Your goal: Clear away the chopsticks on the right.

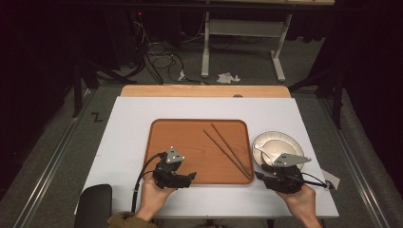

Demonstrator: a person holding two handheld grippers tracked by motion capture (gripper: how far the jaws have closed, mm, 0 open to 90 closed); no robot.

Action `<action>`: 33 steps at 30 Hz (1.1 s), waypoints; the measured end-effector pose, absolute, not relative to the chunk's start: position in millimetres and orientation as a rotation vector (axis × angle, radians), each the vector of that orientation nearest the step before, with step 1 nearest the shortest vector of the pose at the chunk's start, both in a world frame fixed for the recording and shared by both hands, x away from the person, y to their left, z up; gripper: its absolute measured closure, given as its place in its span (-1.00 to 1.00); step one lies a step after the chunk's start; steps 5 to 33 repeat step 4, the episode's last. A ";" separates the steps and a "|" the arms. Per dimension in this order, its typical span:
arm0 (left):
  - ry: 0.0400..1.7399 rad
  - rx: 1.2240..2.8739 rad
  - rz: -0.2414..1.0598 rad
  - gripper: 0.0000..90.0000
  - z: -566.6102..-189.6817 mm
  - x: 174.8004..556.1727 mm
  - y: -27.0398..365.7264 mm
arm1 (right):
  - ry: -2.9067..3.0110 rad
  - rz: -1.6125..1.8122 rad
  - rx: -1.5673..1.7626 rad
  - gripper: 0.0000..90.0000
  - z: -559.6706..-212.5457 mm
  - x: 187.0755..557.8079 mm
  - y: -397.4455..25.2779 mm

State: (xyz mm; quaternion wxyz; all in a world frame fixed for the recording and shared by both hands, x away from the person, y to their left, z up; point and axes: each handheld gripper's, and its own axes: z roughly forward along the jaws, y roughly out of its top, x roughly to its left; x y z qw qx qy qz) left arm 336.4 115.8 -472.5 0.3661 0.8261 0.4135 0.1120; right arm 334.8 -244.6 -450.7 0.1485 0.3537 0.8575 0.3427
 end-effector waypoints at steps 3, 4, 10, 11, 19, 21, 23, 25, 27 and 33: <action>1.059 2.125 0.288 -0.35 -472.7 337.2 114.4 | 2.467 0.993 1.015 0.29 -452.3 333.3 -243.5; 1.063 2.119 0.287 -0.35 -472.9 337.3 114.1 | 2.473 0.986 1.001 0.28 -452.5 333.4 -243.9; 1.063 2.119 0.287 -0.35 -472.9 337.3 114.1 | 2.473 0.986 1.001 0.28 -452.5 333.4 -243.9; 1.063 2.119 0.287 -0.35 -472.9 337.3 114.1 | 2.473 0.986 1.001 0.28 -452.5 333.4 -243.9; 1.063 2.119 0.287 -0.35 -472.9 337.3 114.1 | 2.473 0.986 1.001 0.28 -452.5 333.4 -243.9; 1.063 2.119 0.287 -0.35 -472.9 337.3 114.1 | 2.473 0.986 1.001 0.28 -452.5 333.4 -243.9; 1.063 2.119 0.287 -0.35 -472.9 337.3 114.1 | 2.473 0.986 1.001 0.28 -452.5 333.4 -243.9; 1.063 2.119 0.287 -0.35 -472.9 337.3 114.1 | 2.473 0.986 1.001 0.28 -452.5 333.4 -243.9; 1.063 2.119 0.287 -0.35 -472.9 337.3 114.1 | 2.473 0.986 1.001 0.28 -452.5 333.4 -243.9; 1.063 2.119 0.287 -0.35 -472.9 337.3 114.1 | 2.473 0.986 1.001 0.28 -452.5 333.4 -243.9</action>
